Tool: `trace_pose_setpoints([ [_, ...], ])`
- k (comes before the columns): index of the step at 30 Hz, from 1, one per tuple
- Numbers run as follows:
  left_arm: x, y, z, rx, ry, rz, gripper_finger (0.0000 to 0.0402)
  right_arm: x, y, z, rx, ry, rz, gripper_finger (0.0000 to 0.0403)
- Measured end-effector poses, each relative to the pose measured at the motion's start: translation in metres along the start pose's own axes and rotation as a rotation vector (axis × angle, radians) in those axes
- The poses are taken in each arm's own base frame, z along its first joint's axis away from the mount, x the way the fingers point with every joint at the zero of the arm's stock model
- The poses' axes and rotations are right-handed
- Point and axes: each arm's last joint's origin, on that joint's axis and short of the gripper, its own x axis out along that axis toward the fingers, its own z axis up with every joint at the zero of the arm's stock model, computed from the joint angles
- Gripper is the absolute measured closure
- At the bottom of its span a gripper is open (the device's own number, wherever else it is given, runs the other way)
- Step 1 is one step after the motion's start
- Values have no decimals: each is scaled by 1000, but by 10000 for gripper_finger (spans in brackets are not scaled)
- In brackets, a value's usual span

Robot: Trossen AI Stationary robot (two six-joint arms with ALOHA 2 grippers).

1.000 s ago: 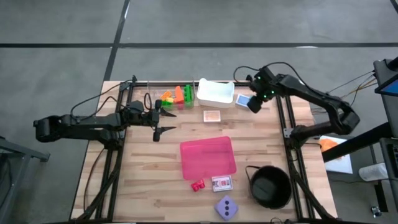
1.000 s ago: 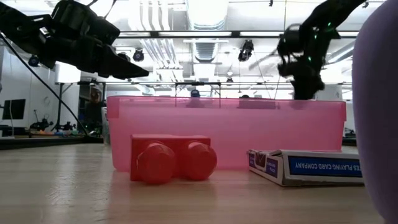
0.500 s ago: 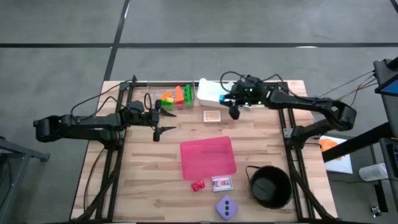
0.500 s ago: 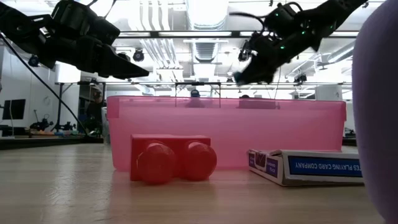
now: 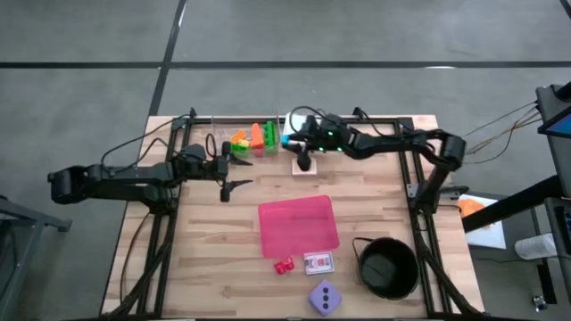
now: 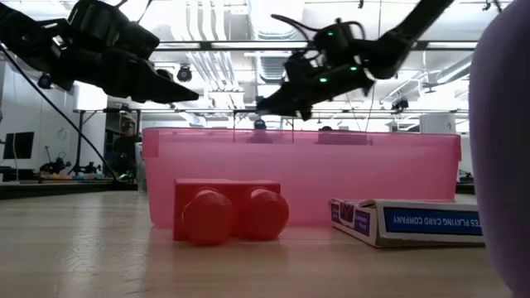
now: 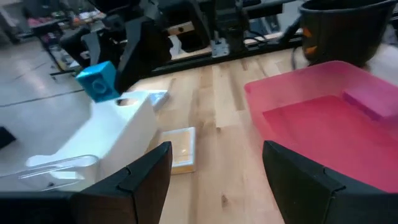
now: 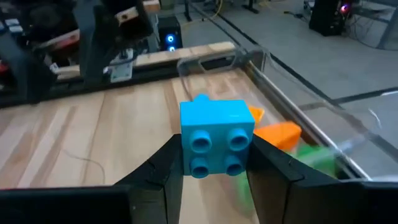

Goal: Pick & Place Toys
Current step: Put the blue game piece into the transparent bin

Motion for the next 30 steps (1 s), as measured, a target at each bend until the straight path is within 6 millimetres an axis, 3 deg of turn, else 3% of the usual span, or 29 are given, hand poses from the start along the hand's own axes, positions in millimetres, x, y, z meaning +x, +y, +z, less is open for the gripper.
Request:
trace_pose_setpoints([
  [9,-12,9,11,-14,-70,107,146,58,-12,33,42,127,-11,271],
  [17,-26,15,4,-55,-88,184,146,105,-26,29,66,300,-23,271],
  [24,-39,18,-3,-70,-120,254,146,121,-37,28,86,375,-38,271],
  [30,-41,18,-6,-71,-117,263,146,121,-41,28,94,381,-47,271],
])
